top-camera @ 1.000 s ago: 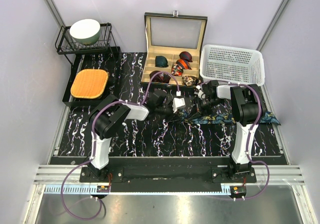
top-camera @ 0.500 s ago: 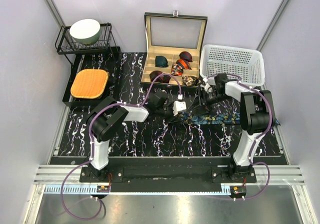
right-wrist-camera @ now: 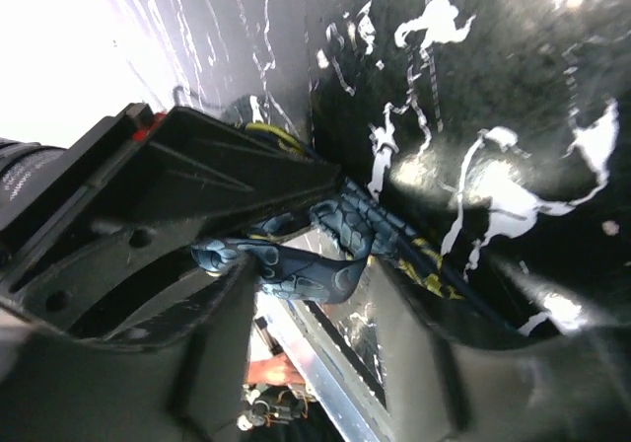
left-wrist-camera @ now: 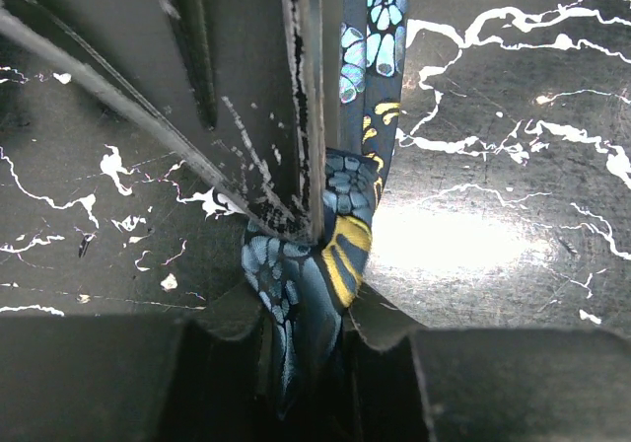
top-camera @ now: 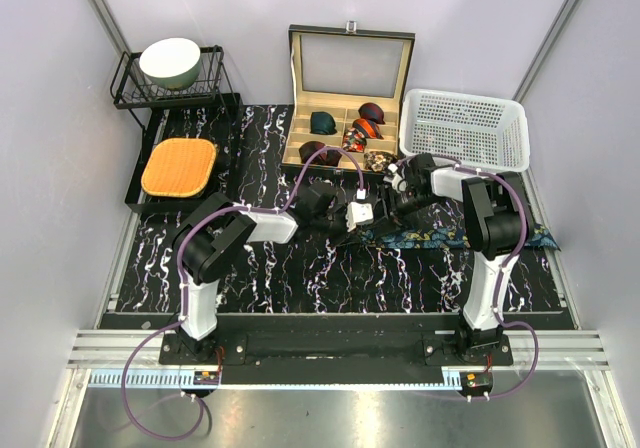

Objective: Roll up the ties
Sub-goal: Roll the tie at the center of the board.

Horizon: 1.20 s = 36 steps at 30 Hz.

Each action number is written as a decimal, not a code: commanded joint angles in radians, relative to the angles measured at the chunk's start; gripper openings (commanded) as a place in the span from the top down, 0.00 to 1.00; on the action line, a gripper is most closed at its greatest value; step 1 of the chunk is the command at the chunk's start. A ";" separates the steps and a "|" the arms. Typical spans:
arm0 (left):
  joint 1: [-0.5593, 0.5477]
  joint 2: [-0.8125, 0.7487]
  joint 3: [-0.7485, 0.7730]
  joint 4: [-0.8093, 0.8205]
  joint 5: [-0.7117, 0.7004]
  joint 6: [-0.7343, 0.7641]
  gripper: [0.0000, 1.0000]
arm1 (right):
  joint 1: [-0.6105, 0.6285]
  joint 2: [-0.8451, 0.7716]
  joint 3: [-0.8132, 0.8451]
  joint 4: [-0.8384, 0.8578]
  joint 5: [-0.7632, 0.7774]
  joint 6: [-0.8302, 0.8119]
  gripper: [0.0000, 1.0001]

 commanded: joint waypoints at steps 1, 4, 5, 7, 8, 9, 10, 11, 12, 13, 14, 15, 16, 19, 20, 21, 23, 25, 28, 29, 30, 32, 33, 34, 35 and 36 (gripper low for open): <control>-0.002 0.047 -0.037 -0.210 -0.062 0.016 0.77 | 0.006 0.024 0.000 0.036 0.043 -0.020 0.52; -0.002 0.050 -0.035 -0.214 -0.063 0.008 0.77 | 0.006 0.029 -0.008 0.026 0.066 -0.048 0.69; -0.002 0.053 -0.034 -0.217 -0.062 0.003 0.77 | 0.006 0.032 -0.008 0.025 0.066 -0.060 0.74; -0.001 0.055 -0.032 -0.218 -0.062 -0.007 0.77 | 0.006 0.040 -0.005 0.020 0.081 -0.066 0.80; -0.002 0.055 -0.032 -0.220 -0.060 -0.007 0.77 | 0.003 0.043 0.003 0.019 0.079 -0.068 0.79; -0.002 0.057 -0.034 -0.220 -0.065 -0.007 0.77 | 0.000 0.047 0.006 0.008 0.068 -0.069 0.76; -0.002 0.057 -0.034 -0.220 -0.066 -0.009 0.77 | -0.006 0.049 0.010 0.002 0.036 -0.069 0.61; -0.002 0.055 -0.031 -0.221 -0.066 -0.009 0.77 | -0.014 0.038 0.007 -0.001 0.017 -0.060 0.54; -0.002 0.057 -0.031 -0.227 -0.069 -0.004 0.77 | -0.030 0.034 0.006 -0.015 0.006 -0.054 0.48; -0.001 0.055 -0.032 -0.227 -0.073 -0.004 0.78 | -0.038 0.026 0.007 -0.030 -0.030 -0.059 0.41; -0.001 0.054 -0.035 -0.226 -0.073 -0.003 0.78 | -0.047 0.009 0.009 -0.043 -0.050 -0.054 0.39; -0.002 0.054 -0.034 -0.227 -0.070 -0.001 0.78 | -0.055 -0.003 0.006 -0.047 -0.066 -0.046 0.36; -0.002 0.055 -0.035 -0.229 -0.070 -0.001 0.78 | -0.061 -0.017 0.001 -0.044 -0.101 -0.040 0.31; -0.004 0.058 -0.032 -0.227 -0.066 -0.003 0.78 | -0.058 -0.049 -0.023 -0.008 -0.124 -0.011 0.19; -0.002 0.061 -0.029 -0.229 -0.066 -0.003 0.78 | -0.054 -0.046 -0.029 0.000 -0.119 -0.006 0.18; -0.004 0.061 -0.024 -0.229 -0.063 -0.003 0.78 | -0.046 -0.039 -0.030 0.006 -0.115 -0.006 0.18; -0.005 0.064 -0.021 -0.227 -0.066 -0.003 0.78 | -0.025 -0.023 -0.029 0.011 -0.103 -0.003 0.20; -0.005 0.063 -0.017 -0.232 -0.065 -0.004 0.78 | -0.014 -0.019 -0.037 0.023 -0.083 -0.008 0.21; -0.005 0.063 -0.021 -0.233 -0.062 -0.006 0.78 | -0.005 0.006 -0.042 0.032 -0.051 -0.025 0.26; -0.005 0.063 -0.023 -0.233 -0.062 -0.006 0.78 | -0.005 0.017 -0.040 0.034 -0.040 -0.029 0.31; -0.005 0.064 -0.024 -0.233 -0.062 -0.006 0.78 | -0.006 0.018 -0.039 0.035 -0.026 -0.032 0.38; -0.005 0.060 -0.029 -0.235 -0.056 -0.007 0.78 | -0.005 0.020 -0.039 0.043 -0.001 -0.037 0.48; -0.005 0.058 -0.032 -0.234 -0.056 -0.009 0.78 | -0.006 0.023 -0.036 0.042 0.012 -0.040 0.53; -0.005 0.055 -0.034 -0.235 -0.054 -0.007 0.78 | -0.005 0.024 -0.030 0.042 0.041 -0.045 0.63; -0.005 0.054 -0.040 -0.232 -0.053 -0.007 0.78 | -0.005 0.029 -0.026 0.040 0.058 -0.042 0.68; -0.005 0.054 -0.043 -0.229 -0.050 -0.007 0.78 | -0.005 0.033 -0.020 0.037 0.071 -0.042 0.73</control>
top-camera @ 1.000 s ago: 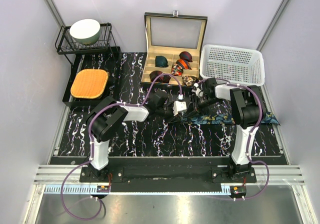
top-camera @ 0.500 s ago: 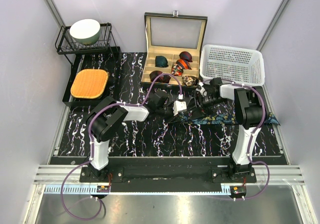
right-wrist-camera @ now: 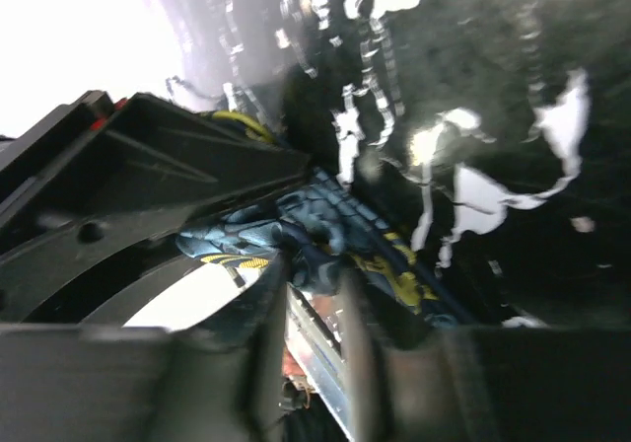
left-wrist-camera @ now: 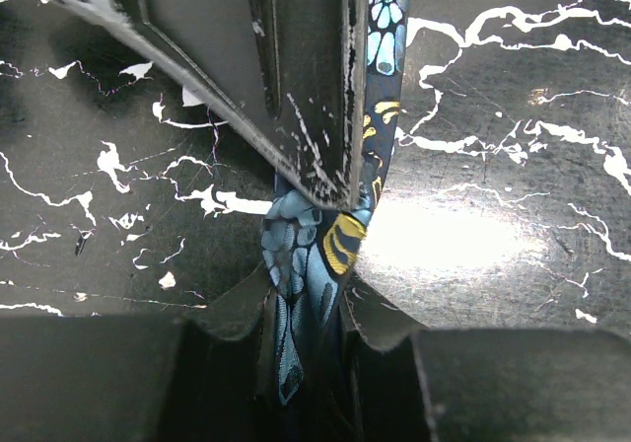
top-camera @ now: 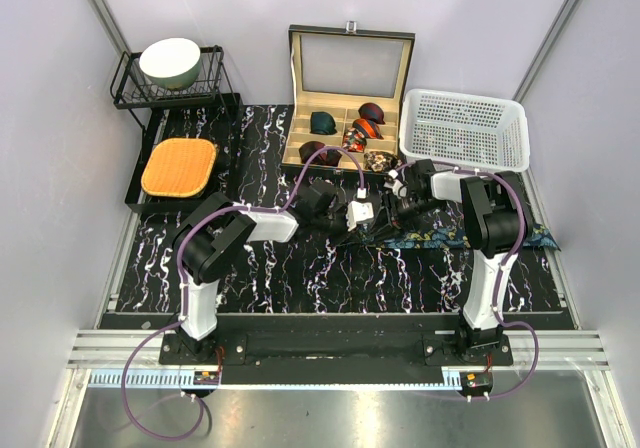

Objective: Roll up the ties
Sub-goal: Roll the tie at the center of the board.

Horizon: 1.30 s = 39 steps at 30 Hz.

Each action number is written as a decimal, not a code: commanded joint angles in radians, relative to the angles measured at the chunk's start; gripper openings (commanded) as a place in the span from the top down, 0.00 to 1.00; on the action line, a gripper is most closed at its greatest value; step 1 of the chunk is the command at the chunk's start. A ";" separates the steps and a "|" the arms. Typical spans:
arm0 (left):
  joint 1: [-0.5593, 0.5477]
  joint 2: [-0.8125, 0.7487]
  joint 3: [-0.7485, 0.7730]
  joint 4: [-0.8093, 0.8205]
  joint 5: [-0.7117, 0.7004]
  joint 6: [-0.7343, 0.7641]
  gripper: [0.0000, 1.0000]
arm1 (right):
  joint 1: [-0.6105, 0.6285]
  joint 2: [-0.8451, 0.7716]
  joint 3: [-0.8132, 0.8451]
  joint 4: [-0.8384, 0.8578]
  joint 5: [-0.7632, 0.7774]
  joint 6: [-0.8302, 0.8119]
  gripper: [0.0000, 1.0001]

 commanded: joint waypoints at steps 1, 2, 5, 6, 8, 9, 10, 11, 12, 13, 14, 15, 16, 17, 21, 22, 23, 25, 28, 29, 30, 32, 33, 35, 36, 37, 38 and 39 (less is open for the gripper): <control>-0.003 0.052 -0.059 -0.200 -0.047 0.000 0.78 | 0.001 0.021 0.030 0.010 0.108 -0.017 0.79; -0.003 0.052 -0.061 -0.201 -0.040 0.000 0.77 | 0.001 0.035 0.038 0.001 0.120 -0.015 0.82; -0.002 0.052 -0.062 -0.204 -0.030 0.001 0.76 | 0.002 0.052 0.053 -0.014 0.153 -0.021 0.94; -0.003 0.052 -0.061 -0.207 -0.030 0.003 0.75 | 0.002 0.055 0.053 -0.014 0.160 -0.021 0.96; 0.000 0.046 -0.064 -0.204 -0.016 0.000 0.60 | 0.002 0.061 0.056 -0.023 0.189 -0.020 1.00; 0.004 0.043 -0.074 -0.197 -0.004 -0.003 0.55 | 0.004 0.062 0.055 -0.025 0.202 -0.023 1.00; 0.016 0.029 -0.087 -0.180 0.009 -0.014 0.52 | 0.004 0.065 0.055 -0.030 0.211 -0.027 1.00; 0.024 0.022 -0.097 -0.131 0.041 -0.041 0.44 | 0.002 0.070 0.056 -0.039 0.220 -0.030 1.00; 0.033 0.014 -0.111 -0.111 0.061 -0.051 0.41 | 0.005 0.073 0.056 -0.042 0.234 -0.032 1.00; 0.050 0.000 -0.125 -0.063 0.081 -0.063 0.39 | 0.005 0.084 0.061 -0.051 0.237 -0.041 1.00; 0.058 -0.004 -0.134 -0.042 0.111 -0.084 0.38 | 0.004 0.088 0.062 -0.062 0.242 -0.043 1.00; 0.067 -0.015 -0.140 -0.017 0.121 -0.095 0.37 | 0.004 0.093 0.062 -0.065 0.251 -0.049 1.00; 0.069 -0.021 -0.153 0.007 0.131 -0.098 0.37 | 0.007 0.099 0.062 -0.066 0.255 -0.052 1.00; 0.072 -0.024 -0.159 0.050 0.148 -0.106 0.37 | 0.008 0.102 0.064 -0.074 0.259 -0.053 1.00; 0.075 -0.041 -0.162 0.132 0.159 -0.138 0.42 | 0.016 0.113 0.072 -0.077 0.272 -0.070 1.00; 0.073 -0.046 -0.161 0.144 0.159 -0.140 0.44 | 0.018 0.111 0.073 -0.077 0.275 -0.073 1.00; 0.073 -0.050 -0.157 0.153 0.162 -0.150 0.46 | 0.019 0.113 0.073 -0.079 0.280 -0.076 1.00; 0.073 -0.073 -0.156 0.176 0.161 -0.157 0.53 | 0.022 0.116 0.076 -0.083 0.286 -0.082 1.00; 0.072 -0.104 -0.136 0.178 0.159 -0.184 0.59 | 0.025 0.118 0.078 -0.086 0.298 -0.092 1.00; 0.067 -0.112 -0.131 0.178 0.158 -0.186 0.60 | 0.025 0.122 0.081 -0.089 0.300 -0.092 1.00; 0.063 -0.127 -0.122 0.176 0.154 -0.186 0.61 | 0.027 0.124 0.084 -0.091 0.303 -0.092 1.00; 0.053 -0.133 -0.105 0.156 0.154 -0.183 0.61 | 0.030 0.128 0.085 -0.094 0.303 -0.093 1.00; 0.043 -0.133 -0.082 0.146 0.147 -0.183 0.61 | 0.031 0.128 0.087 -0.094 0.306 -0.093 1.00; 0.034 -0.133 -0.067 0.139 0.135 -0.183 0.62 | 0.036 0.127 0.088 -0.097 0.309 -0.095 1.00; 0.021 -0.132 -0.061 0.139 0.128 -0.181 0.62 | 0.036 0.127 0.088 -0.097 0.312 -0.096 1.00; 0.015 -0.127 -0.041 0.132 0.122 -0.181 0.62 | 0.038 0.124 0.088 -0.097 0.312 -0.096 1.00; 0.011 -0.121 -0.030 0.123 0.121 -0.183 0.62 | 0.041 0.122 0.090 -0.097 0.314 -0.096 1.00; 0.003 -0.106 -0.018 0.117 0.118 -0.186 0.63 | 0.042 0.124 0.090 -0.097 0.315 -0.096 1.00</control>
